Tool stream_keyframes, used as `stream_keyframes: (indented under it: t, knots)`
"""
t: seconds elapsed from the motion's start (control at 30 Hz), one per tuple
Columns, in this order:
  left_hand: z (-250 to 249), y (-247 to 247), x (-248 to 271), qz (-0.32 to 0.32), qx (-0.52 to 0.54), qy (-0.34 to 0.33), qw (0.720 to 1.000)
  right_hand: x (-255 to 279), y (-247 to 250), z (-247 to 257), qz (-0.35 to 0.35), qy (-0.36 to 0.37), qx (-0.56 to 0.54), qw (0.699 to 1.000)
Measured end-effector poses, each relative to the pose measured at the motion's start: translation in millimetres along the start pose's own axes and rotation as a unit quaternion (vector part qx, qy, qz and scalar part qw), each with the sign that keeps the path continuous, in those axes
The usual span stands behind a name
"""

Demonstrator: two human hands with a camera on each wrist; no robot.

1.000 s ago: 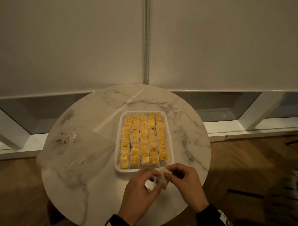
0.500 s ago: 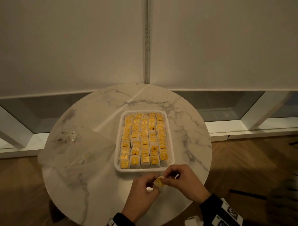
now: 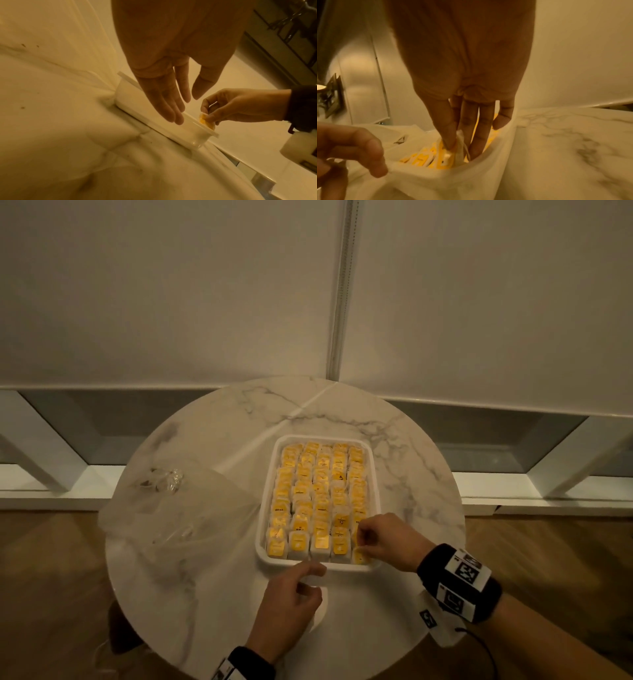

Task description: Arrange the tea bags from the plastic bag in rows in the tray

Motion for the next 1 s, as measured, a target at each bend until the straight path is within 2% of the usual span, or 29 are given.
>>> stream_keyframes:
  t: [0.2, 0.37, 0.5, 0.57, 0.67, 0.73, 0.8, 0.87, 0.93, 1.0]
  knots:
    - [3, -1, 2, 0.029, -0.034, 0.014, 0.999, -18, -6, 3, -0.01, -0.008, 0.126, 0.992]
    - [5, -2, -2, 0.051, -0.094, 0.026, 0.994, -27, -9, 0, -0.015, -0.037, 0.246, 0.968]
    - [3, 0, -4, 0.064, -0.116, 0.032, 0.991, -25, -10, 4, -0.029, -0.034, 0.261, 0.964]
    - [-8, 5, -2, 0.055, -0.101, 0.014, 0.993, -21, -9, 5, -0.036, -0.03, 0.247, 0.968]
    - [-29, 29, 4, -0.012, -0.053, -0.038, 0.998, -14, -12, 6, -0.033, -0.027, 0.242, 0.969]
    - [-41, 58, 10, -0.098, -0.045, -0.084, 0.991, -10, -16, 7, -0.018, -0.023, 0.241, 0.97]
    - [-51, 92, 21, -0.192, -0.085, -0.135, 0.968, -6, -16, 9, -0.032, -0.008, 0.216, 0.976]
    - [-54, 125, 31, -0.273, -0.162, -0.163, 0.934, -2, -6, 17, -0.113, 0.04, 0.148, 0.982]
    - [-42, 153, 31, -0.305, -0.267, -0.126, 0.905, 6, 7, 25, -0.207, 0.084, 0.068, 0.972]
    - [-11, 178, 21, -0.281, -0.361, -0.024, 0.889, 11, 10, 43, -0.237, 0.129, -0.018, 0.963]
Point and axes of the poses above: each hand's wrist, its own x-axis away from the middle knuckle, its own y-axis out of the back of the hand, z = x × y, the point moved 9 cm from there along -x, towards the middle knuckle, and after that the axes turned 1 degree about z, right-handed, at the moved point
